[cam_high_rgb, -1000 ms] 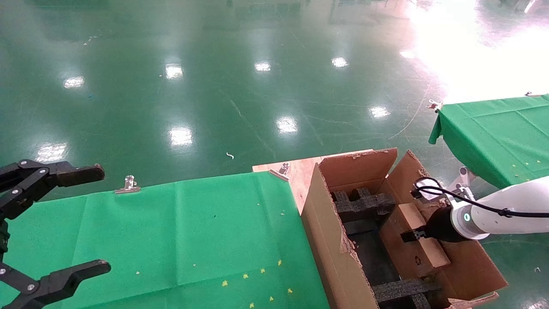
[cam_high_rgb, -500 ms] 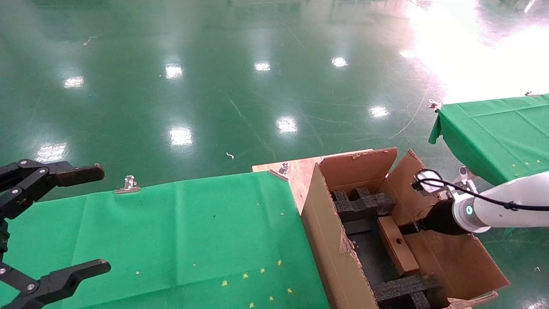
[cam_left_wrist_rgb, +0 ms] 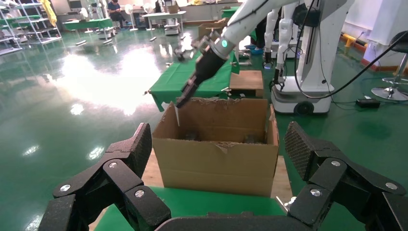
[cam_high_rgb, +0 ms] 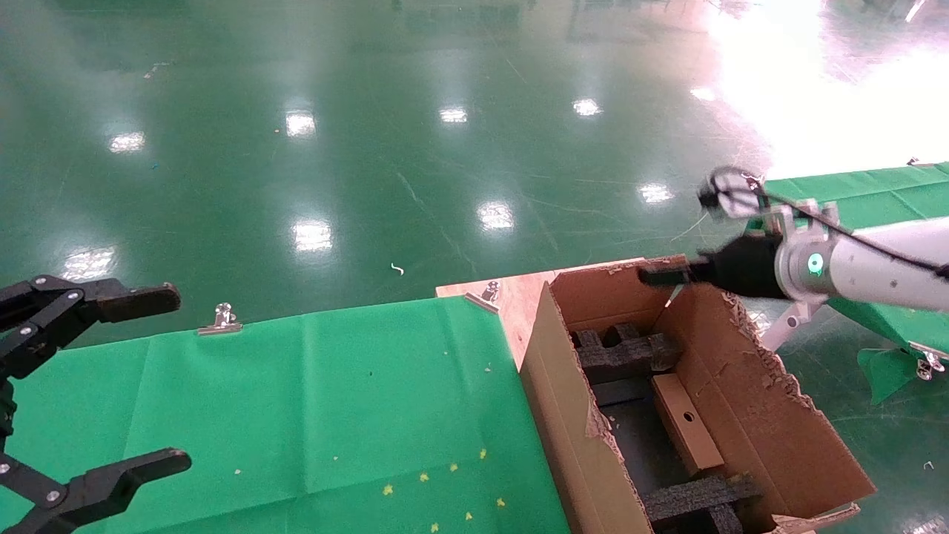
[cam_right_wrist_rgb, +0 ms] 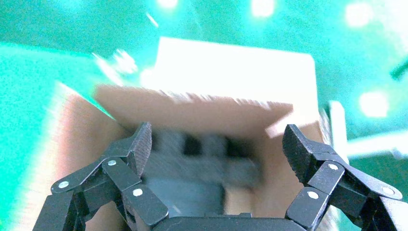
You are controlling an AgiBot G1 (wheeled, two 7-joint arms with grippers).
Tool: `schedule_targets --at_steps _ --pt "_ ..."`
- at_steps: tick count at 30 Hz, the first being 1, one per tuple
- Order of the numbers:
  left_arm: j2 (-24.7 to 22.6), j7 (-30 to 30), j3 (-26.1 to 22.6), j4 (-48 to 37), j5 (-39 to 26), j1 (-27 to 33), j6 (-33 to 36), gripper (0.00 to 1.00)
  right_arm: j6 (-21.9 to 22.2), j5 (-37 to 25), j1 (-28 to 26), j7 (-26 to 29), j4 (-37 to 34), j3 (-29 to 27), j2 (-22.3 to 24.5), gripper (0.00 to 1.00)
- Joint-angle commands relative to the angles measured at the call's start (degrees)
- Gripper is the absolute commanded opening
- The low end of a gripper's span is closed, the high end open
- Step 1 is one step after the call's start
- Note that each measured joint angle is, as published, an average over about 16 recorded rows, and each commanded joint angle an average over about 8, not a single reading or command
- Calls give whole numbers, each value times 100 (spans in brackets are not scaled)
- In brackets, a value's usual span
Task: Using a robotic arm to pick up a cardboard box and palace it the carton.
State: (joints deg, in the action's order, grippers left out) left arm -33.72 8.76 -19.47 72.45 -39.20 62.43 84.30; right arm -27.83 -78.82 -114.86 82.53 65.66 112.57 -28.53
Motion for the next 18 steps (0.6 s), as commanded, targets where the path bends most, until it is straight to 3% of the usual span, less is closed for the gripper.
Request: schedule_targets --at_steps 1,9,18 --pt "0 0 0 0 0 0 0 100 98 111 -145 -65 272 -135 115 100" --pt "0 -1 -1 -1 1 0 -1 100 -119 925 -431 -729 1134 -665 302 100" --pt "1 -1 -1 -2 2 -1 -2 100 -186 1124 -476 -826 1219 -785 318 100"
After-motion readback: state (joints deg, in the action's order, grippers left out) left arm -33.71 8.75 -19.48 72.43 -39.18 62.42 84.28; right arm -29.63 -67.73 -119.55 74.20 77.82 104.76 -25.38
